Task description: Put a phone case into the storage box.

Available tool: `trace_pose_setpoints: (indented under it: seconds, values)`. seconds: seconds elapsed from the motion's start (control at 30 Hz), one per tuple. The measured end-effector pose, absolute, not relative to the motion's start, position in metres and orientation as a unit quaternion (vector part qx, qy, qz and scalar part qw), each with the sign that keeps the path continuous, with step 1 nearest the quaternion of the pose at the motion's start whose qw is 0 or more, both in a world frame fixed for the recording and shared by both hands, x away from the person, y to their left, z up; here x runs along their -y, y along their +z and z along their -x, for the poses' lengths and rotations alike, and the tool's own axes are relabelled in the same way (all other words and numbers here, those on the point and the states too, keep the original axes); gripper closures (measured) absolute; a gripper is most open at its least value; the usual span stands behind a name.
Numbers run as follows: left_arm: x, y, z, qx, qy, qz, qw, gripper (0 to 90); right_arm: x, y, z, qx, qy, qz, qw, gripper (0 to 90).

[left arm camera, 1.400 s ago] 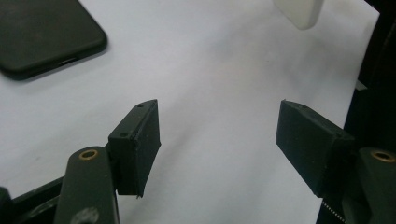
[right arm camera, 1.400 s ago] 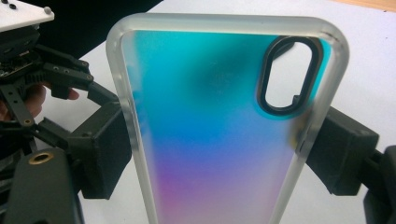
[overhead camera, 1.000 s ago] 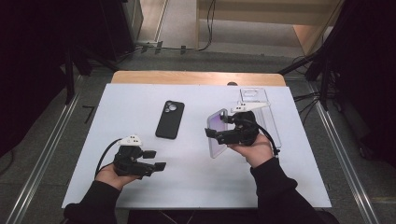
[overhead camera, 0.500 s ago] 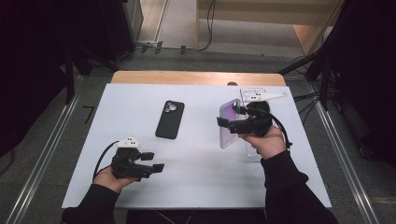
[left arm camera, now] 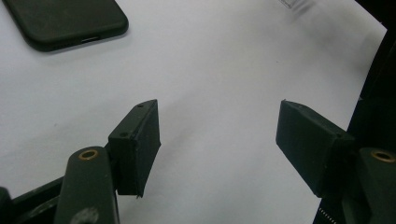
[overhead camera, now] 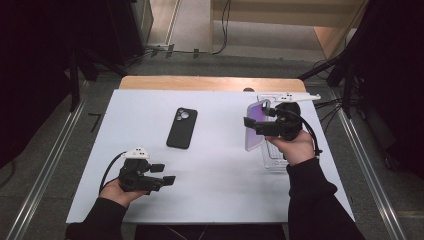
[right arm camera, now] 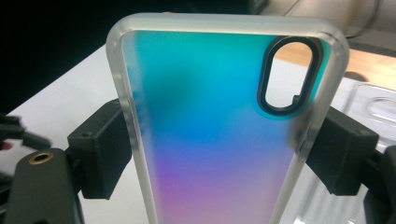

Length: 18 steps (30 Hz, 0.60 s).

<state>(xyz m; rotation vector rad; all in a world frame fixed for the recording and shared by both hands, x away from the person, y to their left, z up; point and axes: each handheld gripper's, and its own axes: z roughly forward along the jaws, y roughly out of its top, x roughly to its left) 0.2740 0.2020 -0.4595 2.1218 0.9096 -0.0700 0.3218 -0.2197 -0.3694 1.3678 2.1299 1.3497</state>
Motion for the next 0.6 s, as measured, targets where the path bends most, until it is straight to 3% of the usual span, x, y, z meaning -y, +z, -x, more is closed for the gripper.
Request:
trace_pose_setpoints:
  seconds: [0.6]
  values:
    - [-0.202,-0.459,-0.274,-0.361,-0.031,-0.839,0.407,30.9,0.257,-0.372,-0.329,-0.680,0.447,-0.543,0.208,15.0]
